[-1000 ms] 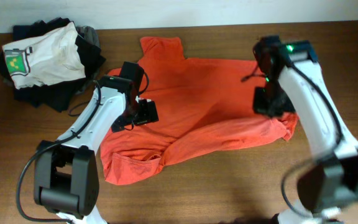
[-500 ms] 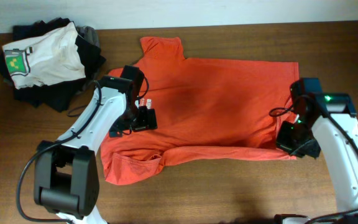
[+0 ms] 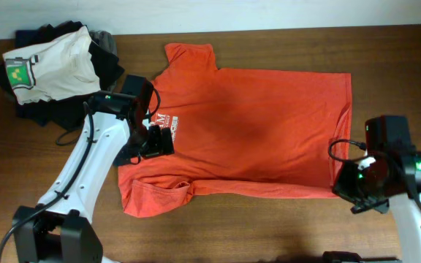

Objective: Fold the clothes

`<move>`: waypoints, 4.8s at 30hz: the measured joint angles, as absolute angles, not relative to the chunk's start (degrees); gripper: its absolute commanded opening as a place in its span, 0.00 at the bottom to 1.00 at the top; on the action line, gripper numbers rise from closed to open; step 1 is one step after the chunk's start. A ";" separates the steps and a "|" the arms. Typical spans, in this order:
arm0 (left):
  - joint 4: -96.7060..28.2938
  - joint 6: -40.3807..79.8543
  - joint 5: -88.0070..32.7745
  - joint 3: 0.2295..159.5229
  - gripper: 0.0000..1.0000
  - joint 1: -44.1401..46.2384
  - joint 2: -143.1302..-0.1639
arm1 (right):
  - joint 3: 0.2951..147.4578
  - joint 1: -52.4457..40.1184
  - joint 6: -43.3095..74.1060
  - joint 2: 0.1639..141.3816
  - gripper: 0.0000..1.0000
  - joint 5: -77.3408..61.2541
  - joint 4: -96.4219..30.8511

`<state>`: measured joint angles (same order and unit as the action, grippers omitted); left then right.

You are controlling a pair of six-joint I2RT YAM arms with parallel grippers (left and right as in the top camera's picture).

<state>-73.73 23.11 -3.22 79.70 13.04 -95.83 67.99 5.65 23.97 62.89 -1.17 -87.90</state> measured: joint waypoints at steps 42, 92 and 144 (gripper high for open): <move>-48.77 40.03 -10.17 49.91 0.99 29.80 -82.46 | 66.39 5.65 27.03 62.02 0.98 -7.03 -84.62; -75.57 49.50 -0.01 56.21 0.99 42.39 -76.16 | 66.39 5.65 24.77 62.02 0.99 -7.03 -85.45; -71.44 58.11 14.70 54.89 0.01 19.53 -97.17 | 66.39 5.65 21.82 62.02 0.98 -7.01 -85.41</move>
